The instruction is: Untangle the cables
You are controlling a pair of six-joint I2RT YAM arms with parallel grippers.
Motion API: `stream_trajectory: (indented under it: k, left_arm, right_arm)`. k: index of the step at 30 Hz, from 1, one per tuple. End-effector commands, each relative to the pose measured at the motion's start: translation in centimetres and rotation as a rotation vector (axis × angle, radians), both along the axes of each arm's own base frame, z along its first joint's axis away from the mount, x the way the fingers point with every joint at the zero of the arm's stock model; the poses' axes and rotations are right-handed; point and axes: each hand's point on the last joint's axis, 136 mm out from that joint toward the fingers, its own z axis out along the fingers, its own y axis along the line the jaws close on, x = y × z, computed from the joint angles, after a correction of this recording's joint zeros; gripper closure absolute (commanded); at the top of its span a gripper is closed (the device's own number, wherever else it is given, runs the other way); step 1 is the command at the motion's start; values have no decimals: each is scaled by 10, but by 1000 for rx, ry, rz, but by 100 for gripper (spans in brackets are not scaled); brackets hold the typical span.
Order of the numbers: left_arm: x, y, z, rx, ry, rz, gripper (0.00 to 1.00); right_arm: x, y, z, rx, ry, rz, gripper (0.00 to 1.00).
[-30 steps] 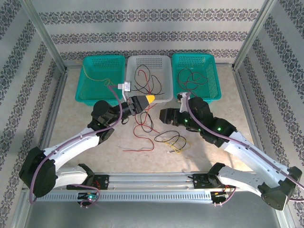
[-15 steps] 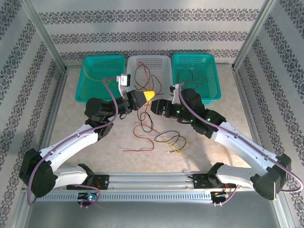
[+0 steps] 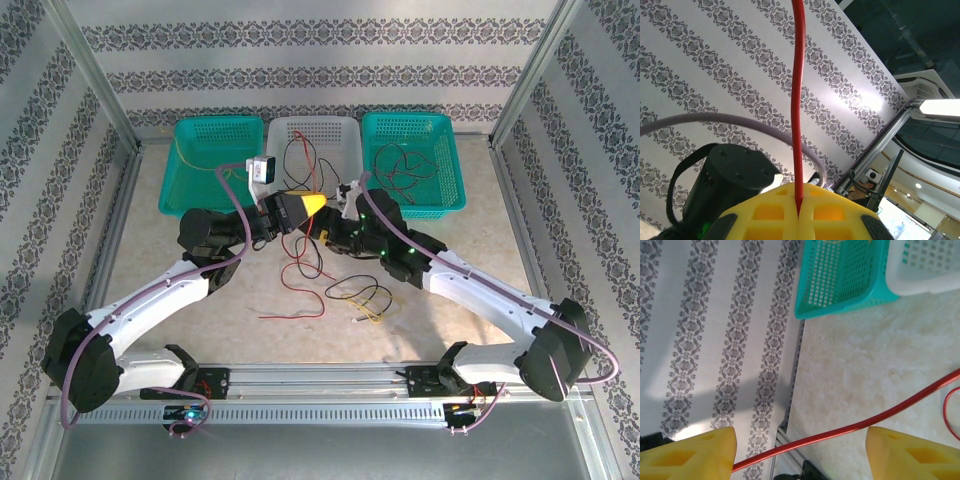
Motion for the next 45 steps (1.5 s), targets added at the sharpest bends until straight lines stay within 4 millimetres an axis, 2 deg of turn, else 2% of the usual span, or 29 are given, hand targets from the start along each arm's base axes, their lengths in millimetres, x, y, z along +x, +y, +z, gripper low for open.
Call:
stream_trajectory:
  k: [1, 6, 12, 16, 20, 23, 26, 28, 31, 34, 37, 41, 45]
  left_arm:
    - [-11, 6, 13, -36, -68, -29, 100]
    - [-13, 5, 14, -36, -84, -36, 100]
    - [-14, 4, 14, -36, -90, -49, 100]
    - [-16, 4, 16, -35, -99, -56, 100]
    - [-17, 5, 21, -41, -108, -51, 100]
    - [-6, 11, 25, -59, -80, 6, 100]
    - [18, 24, 15, -64, 0, 119, 100]
    - [35, 34, 3, -68, 57, 189, 100]
    - [54, 47, -10, -103, 138, 244, 100]
    - [65, 52, -17, -144, 201, 249, 100]
    - [70, 51, -21, -151, 229, 238, 100]
    - [70, 49, -21, -124, 233, 239, 100]
    - [67, 47, -20, -85, 227, 244, 100]
  right_arm:
    - [-4, 11, 15, 45, -14, 42, 33]
    - [-5, 18, 2, 58, 36, 55, 38]
    - [-6, 24, -2, 86, 45, 70, 33]
    - [-7, 27, -5, 76, 46, 83, 34]
    - [-6, 24, -26, 10, 74, 74, 38]
    - [-5, 8, -44, -106, 67, 31, 43]
    - [-6, -15, -25, -124, -36, -24, 41]
    - [-10, -25, 4, -78, -134, -39, 36]
    - [-22, -34, 43, -38, -274, -26, 32]
    - [-38, -32, 70, -18, -399, 22, 30]
    - [-49, -21, 77, -39, -453, 79, 28]
    - [-45, -6, 68, -135, -453, 116, 32]
    - [-36, -3, 62, -210, -453, 95, 38]
